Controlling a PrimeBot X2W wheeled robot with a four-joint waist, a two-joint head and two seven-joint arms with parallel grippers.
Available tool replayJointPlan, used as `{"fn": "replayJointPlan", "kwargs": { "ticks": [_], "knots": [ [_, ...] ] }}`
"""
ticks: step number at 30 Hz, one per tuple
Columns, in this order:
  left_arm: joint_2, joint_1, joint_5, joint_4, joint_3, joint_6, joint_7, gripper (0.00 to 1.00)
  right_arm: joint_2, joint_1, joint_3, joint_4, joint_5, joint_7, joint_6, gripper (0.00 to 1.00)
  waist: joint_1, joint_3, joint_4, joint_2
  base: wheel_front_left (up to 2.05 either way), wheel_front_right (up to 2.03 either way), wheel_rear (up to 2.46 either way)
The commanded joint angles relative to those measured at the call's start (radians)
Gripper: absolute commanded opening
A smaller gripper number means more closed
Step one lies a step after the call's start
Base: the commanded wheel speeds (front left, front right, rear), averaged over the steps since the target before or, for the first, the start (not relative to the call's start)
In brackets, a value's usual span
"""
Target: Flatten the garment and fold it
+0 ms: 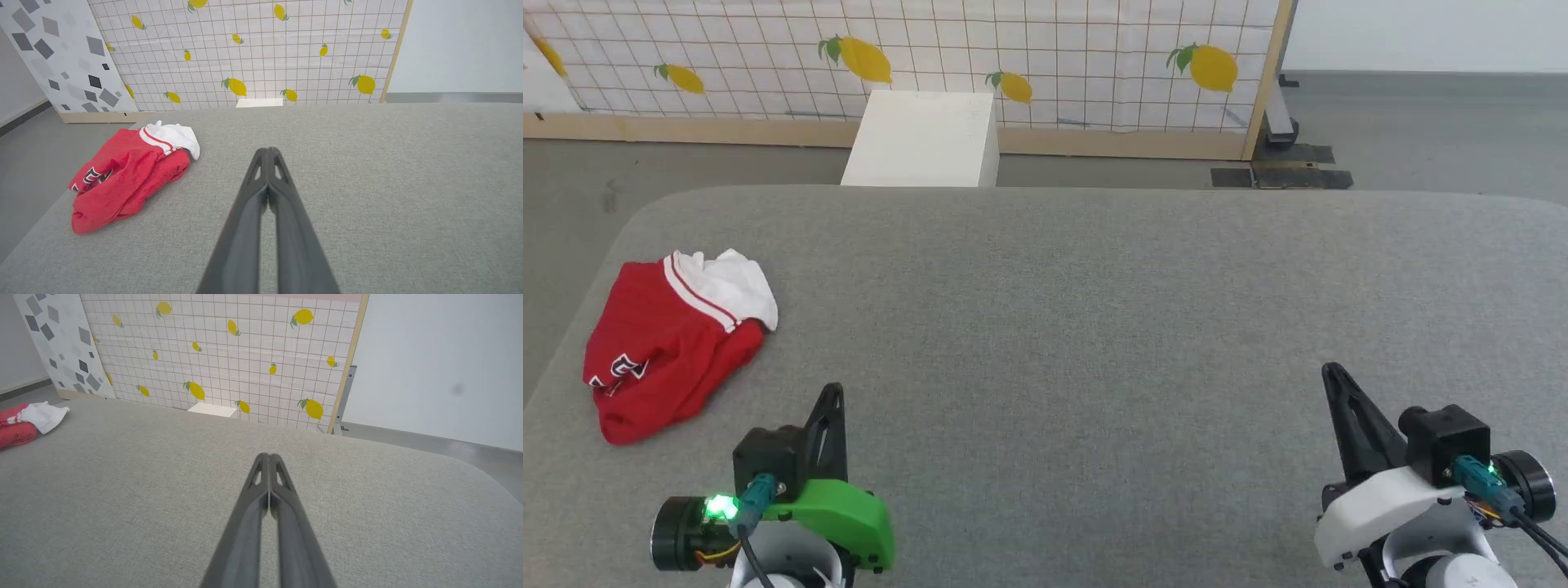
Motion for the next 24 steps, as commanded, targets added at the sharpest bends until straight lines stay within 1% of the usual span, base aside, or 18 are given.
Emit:
{"fn": "replayJointPlan", "kwargs": {
  "ticks": [1, 24],
  "knots": [
    [-0.002, -0.018, 0.010, -0.003, 0.004, 0.007, 0.001, 0.00, 0.002, -0.015, 0.002, -0.005, -0.006, 0.000, -0.002, 0.00, 0.0000, 0.000, 0.000, 0.0000, 0.00, 0.00, 0.00],
    [-0.002, -0.018, 0.010, -0.003, 0.004, 0.007, 0.001, 0.00, 0.002, -0.015, 0.002, -0.005, -0.006, 0.000, -0.002, 0.00, 0.0000, 0.000, 0.000, 0.0000, 0.00, 0.00, 0.00]
  ]
}}
